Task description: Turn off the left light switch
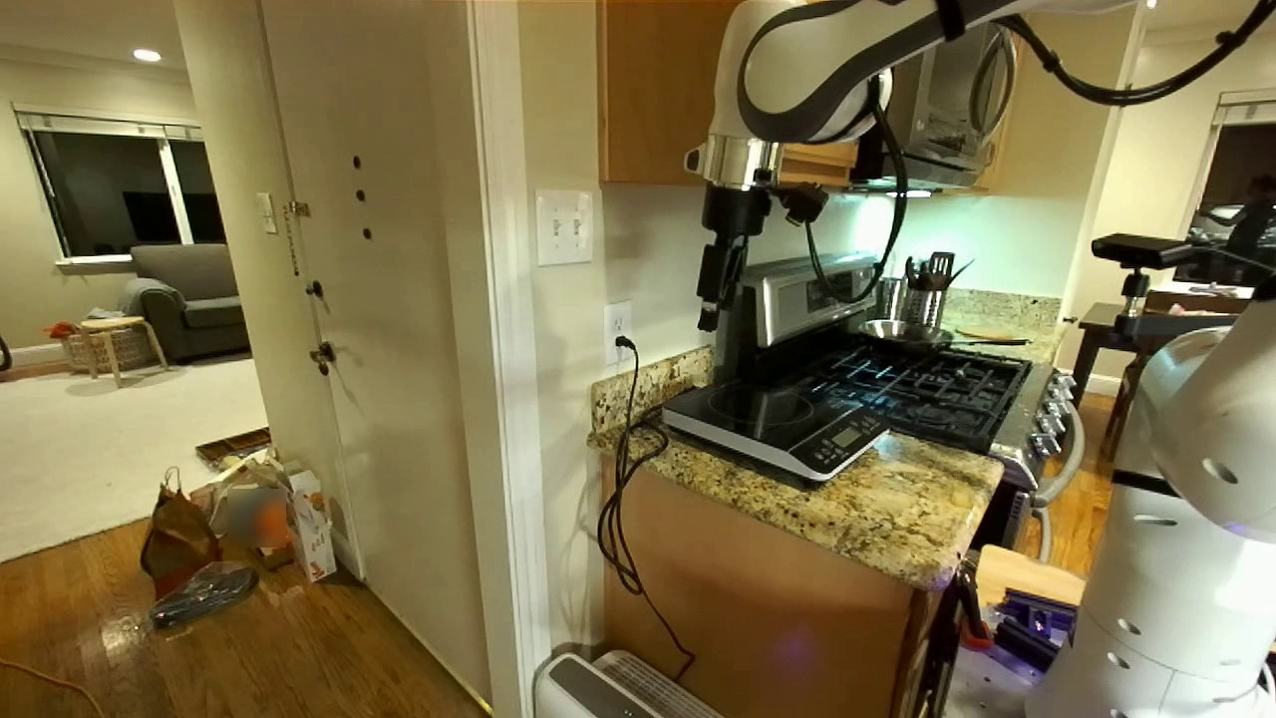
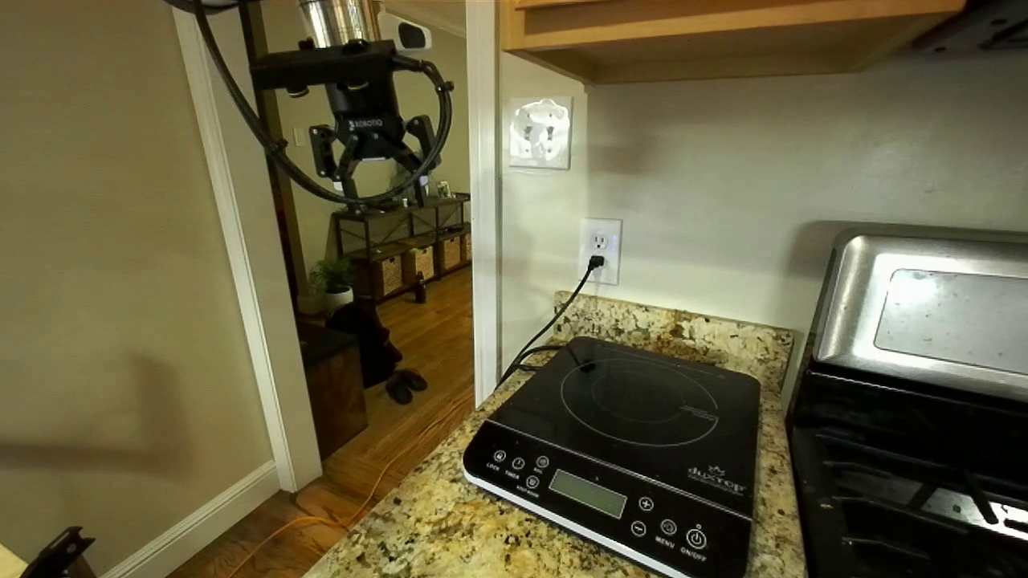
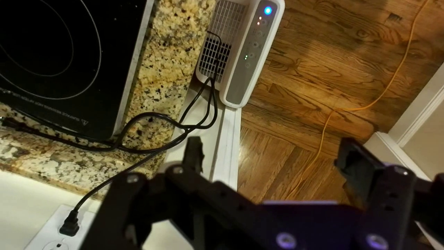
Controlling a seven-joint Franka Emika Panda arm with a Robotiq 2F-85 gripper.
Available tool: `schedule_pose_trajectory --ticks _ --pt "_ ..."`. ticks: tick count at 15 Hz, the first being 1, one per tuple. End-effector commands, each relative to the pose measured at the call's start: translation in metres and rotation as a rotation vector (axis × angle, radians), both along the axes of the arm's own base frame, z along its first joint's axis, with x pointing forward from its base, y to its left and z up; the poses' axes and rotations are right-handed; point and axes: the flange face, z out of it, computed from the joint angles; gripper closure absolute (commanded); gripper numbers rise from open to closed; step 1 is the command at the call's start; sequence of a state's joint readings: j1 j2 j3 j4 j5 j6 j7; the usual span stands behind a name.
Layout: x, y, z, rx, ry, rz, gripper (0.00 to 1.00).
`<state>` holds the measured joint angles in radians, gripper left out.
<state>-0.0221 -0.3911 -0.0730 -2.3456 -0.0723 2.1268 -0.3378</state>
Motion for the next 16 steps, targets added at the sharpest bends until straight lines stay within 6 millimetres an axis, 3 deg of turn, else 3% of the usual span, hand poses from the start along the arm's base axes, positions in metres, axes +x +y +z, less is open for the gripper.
schedule_pose_trajectory --ticks 1,6,13,15,16 --pt "0.002 0.002 -0.005 0.064 -0.024 -0.11 0.0" --pt "0.002 0.012 -0.012 0.236 -0.062 -0.333 0.0" --pt "0.002 0.01 -0.008 0.427 -0.199 -0.605 0.0" --pt "-0.004 0.011 -0.008 0.447 -0.205 -0.565 0.0" --pt "0.01 0.008 -0.009 0.413 -0.185 -0.568 0.0"
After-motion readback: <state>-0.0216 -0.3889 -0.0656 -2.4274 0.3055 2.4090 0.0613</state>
